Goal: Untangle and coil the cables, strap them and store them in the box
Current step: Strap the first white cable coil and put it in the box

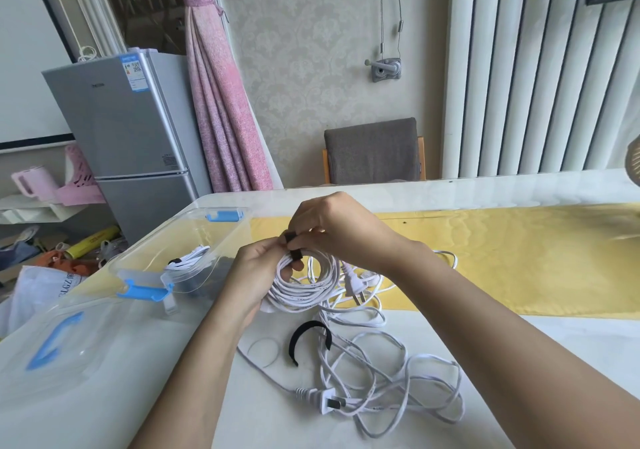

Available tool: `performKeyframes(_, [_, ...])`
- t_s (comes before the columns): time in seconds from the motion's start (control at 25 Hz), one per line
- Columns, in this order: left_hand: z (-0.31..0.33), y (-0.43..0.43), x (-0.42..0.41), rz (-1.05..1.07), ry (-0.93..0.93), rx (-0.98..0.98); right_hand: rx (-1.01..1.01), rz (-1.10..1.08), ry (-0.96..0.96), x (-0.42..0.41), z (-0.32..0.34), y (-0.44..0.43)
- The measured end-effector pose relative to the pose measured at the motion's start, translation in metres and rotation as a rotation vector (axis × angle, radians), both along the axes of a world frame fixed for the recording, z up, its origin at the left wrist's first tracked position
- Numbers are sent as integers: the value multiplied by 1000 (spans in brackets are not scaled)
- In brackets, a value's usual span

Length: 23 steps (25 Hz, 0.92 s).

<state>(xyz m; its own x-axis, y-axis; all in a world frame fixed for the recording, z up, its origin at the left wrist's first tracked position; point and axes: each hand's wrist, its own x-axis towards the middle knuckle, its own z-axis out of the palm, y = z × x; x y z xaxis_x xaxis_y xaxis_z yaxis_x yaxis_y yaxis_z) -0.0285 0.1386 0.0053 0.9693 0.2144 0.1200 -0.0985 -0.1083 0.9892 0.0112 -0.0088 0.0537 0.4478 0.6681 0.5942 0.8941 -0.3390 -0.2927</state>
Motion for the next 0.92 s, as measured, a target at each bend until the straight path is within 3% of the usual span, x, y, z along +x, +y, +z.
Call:
performKeyframes(0.32, [-4, -11, -1, -42, -53, 107, 36, -151, 170, -1, 6, -10])
performKeyframes(0.6, [-2, -18, -6, -82, -123, 158, 107, -146, 383, 0, 8, -17])
performKeyframes(0.92, [-1, -15, -11, -186, -238, 206, 118, -166, 402, -3, 11, -15])
